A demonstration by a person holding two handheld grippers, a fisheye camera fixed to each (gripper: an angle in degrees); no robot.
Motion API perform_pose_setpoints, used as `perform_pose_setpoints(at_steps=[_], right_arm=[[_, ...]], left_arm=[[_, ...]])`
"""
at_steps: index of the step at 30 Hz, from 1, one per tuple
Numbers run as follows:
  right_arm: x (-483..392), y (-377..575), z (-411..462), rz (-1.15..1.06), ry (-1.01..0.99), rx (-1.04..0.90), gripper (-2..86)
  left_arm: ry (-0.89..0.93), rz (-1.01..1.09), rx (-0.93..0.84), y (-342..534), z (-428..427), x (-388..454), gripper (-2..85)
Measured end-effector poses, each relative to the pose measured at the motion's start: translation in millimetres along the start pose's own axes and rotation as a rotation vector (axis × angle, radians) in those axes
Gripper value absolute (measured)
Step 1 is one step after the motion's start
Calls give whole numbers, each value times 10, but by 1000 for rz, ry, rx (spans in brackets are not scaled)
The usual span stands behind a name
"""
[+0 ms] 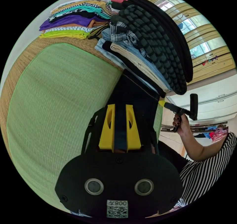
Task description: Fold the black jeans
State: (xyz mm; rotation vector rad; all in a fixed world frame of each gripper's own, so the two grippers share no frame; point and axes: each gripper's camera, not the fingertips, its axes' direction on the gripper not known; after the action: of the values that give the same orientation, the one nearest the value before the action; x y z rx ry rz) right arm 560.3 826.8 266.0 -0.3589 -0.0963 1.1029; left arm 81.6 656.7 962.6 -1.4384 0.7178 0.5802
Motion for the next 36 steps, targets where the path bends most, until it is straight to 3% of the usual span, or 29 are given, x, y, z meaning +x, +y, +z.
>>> perform_pose_setpoints(at_steps=[11, 20, 36], right_arm=[[358, -229, -146, 49, -103, -10, 83], [552, -316, -162, 90, -165, 8, 81], [524, -330, 0, 108, -125, 28, 74]], left_arm=[[-30, 96, -98, -947, 693, 57, 93], [41, 158, -82, -1096, 878, 190, 83], [158, 65, -85, -1023, 672, 297, 40]])
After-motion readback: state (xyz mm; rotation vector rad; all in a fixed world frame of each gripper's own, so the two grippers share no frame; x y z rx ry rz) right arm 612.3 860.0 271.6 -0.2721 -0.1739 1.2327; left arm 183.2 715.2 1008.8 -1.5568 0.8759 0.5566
